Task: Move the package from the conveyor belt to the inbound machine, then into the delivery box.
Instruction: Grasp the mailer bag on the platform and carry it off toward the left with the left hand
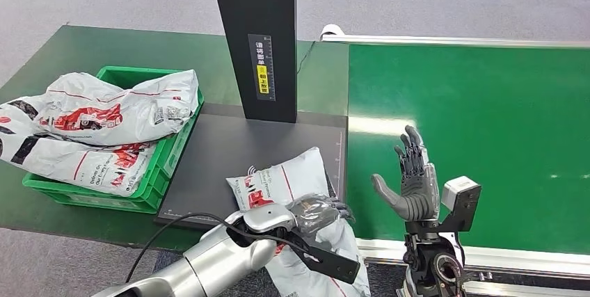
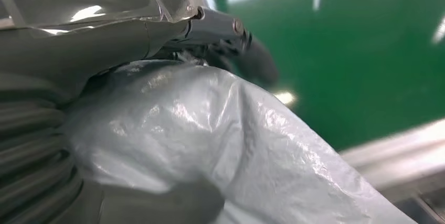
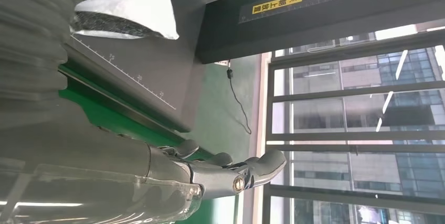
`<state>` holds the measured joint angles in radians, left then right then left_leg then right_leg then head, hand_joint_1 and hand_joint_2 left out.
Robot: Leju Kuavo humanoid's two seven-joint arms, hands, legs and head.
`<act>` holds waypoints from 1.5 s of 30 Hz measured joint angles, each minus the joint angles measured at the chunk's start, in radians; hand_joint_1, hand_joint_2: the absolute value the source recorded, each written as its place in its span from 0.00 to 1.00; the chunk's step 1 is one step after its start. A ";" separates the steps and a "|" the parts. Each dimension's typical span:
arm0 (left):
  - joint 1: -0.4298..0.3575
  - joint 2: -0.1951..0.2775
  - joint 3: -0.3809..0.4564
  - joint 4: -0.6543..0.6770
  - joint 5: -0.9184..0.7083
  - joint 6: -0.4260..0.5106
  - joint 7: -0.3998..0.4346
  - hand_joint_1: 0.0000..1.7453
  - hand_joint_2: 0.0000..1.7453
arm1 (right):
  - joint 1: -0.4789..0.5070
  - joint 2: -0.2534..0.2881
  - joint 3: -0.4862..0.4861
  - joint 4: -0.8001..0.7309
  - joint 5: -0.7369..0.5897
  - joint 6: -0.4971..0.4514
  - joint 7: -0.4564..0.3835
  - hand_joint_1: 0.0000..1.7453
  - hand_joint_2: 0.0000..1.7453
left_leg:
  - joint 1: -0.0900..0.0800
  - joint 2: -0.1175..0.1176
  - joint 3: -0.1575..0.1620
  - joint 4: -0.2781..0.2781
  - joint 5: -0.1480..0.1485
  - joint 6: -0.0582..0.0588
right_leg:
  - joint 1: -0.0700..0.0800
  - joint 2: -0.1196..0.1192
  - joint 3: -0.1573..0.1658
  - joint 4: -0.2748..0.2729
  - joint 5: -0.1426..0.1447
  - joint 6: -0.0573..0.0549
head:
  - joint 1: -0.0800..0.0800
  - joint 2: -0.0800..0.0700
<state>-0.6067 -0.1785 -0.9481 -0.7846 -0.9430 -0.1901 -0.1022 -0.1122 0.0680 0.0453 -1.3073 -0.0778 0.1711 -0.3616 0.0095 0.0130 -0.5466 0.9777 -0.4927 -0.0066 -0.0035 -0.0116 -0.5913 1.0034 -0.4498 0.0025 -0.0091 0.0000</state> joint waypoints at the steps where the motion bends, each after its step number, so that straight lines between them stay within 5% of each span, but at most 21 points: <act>1: 0.002 0.000 0.005 0.001 -0.007 0.009 0.005 1.00 1.00 | 0.002 0.001 -0.001 -0.003 0.000 0.000 0.002 0.00 1.00 | 0.000 0.000 0.000 0.000 0.000 0.000 | 0.000 0.000 0.000 0.000 0.000 0.000 | 0.000 0.000; 9: 0.033 0.010 0.061 0.000 -0.047 0.097 0.008 1.00 1.00 | 0.002 0.005 -0.004 -0.006 0.003 0.005 0.009 0.00 1.00 | 0.000 0.000 0.001 0.000 0.000 0.000 | 0.000 0.000 0.002 0.000 0.000 0.000 | 0.000 0.000; 15: 0.176 0.102 0.170 -0.165 -0.091 0.265 -0.003 1.00 1.00 | -0.029 0.024 0.039 0.007 0.009 0.018 0.018 0.00 1.00 | 0.001 0.006 0.001 -0.001 0.000 -0.001 | 0.001 0.005 -0.001 0.000 0.000 0.000 | 0.000 0.000; 23: 0.235 0.164 0.278 -0.305 -0.070 0.288 -0.056 1.00 1.00 | -0.093 0.038 0.106 0.033 -0.009 0.016 0.031 0.00 1.00 | 0.001 0.004 0.000 -0.001 0.001 -0.001 | 0.001 0.003 0.000 0.001 0.000 0.000 | 0.000 0.000; 36: 0.247 0.184 0.299 -0.335 -0.069 0.300 -0.064 1.00 1.00 | -0.105 0.039 0.125 0.042 -0.012 0.016 0.032 0.00 1.00 | 0.000 0.002 0.000 -0.001 0.000 -0.001 | 0.001 0.003 -0.001 0.000 0.000 0.000 | 0.000 0.000; 45: 0.215 0.138 0.311 -0.361 -0.270 0.558 -0.020 1.00 1.00 | -0.046 0.007 0.081 0.030 -0.026 0.014 -0.029 0.00 1.00 | 0.000 0.000 -0.001 0.000 0.000 -0.001 | 0.000 0.001 -0.001 0.000 0.000 0.000 | 0.000 0.000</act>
<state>-0.3916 -0.0401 -0.6375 -1.1456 -1.2129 0.3676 -0.1223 -0.1579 0.0751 0.1263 -1.2777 -0.1037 0.1853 -0.3906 0.0094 0.0131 -0.5471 0.9778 -0.4924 -0.0071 -0.0035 -0.0105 -0.5922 1.0037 -0.4499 0.0023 -0.0088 0.0000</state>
